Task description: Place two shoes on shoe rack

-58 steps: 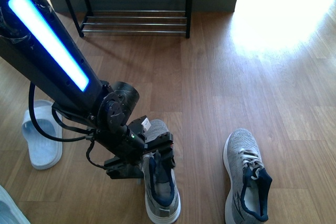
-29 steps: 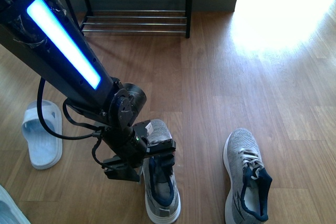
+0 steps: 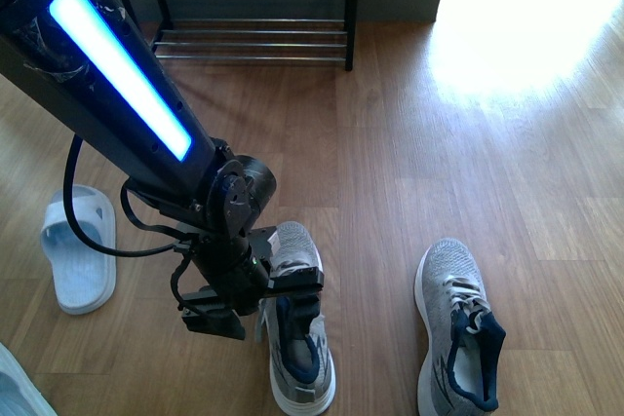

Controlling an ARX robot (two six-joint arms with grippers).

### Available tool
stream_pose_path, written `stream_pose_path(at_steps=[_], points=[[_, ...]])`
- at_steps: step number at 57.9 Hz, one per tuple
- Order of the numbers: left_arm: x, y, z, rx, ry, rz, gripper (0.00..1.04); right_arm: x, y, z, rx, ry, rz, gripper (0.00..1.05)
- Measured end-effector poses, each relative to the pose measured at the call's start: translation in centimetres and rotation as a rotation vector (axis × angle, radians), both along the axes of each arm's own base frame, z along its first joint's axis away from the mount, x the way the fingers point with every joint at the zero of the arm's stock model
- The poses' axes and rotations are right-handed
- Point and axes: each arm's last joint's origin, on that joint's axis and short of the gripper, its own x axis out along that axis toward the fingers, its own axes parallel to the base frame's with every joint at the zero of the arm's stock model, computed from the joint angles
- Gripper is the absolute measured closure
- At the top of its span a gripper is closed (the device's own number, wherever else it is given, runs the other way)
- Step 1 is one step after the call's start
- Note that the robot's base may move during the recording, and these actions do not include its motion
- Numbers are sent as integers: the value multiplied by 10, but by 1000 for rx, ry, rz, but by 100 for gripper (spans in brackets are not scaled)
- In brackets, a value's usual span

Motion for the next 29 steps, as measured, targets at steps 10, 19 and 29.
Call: stream_pose_path(at_steps=[10,19,29], points=[[-2,-7,3,2,-7,-19,9,0,0,0,0,0,0,9],[-3,-9,12,-22,-20,-27,9,0,0,0,0,0,0,9],[1,-9,23,-16,-50,-29,9,0,0,0,0,0,0,9]])
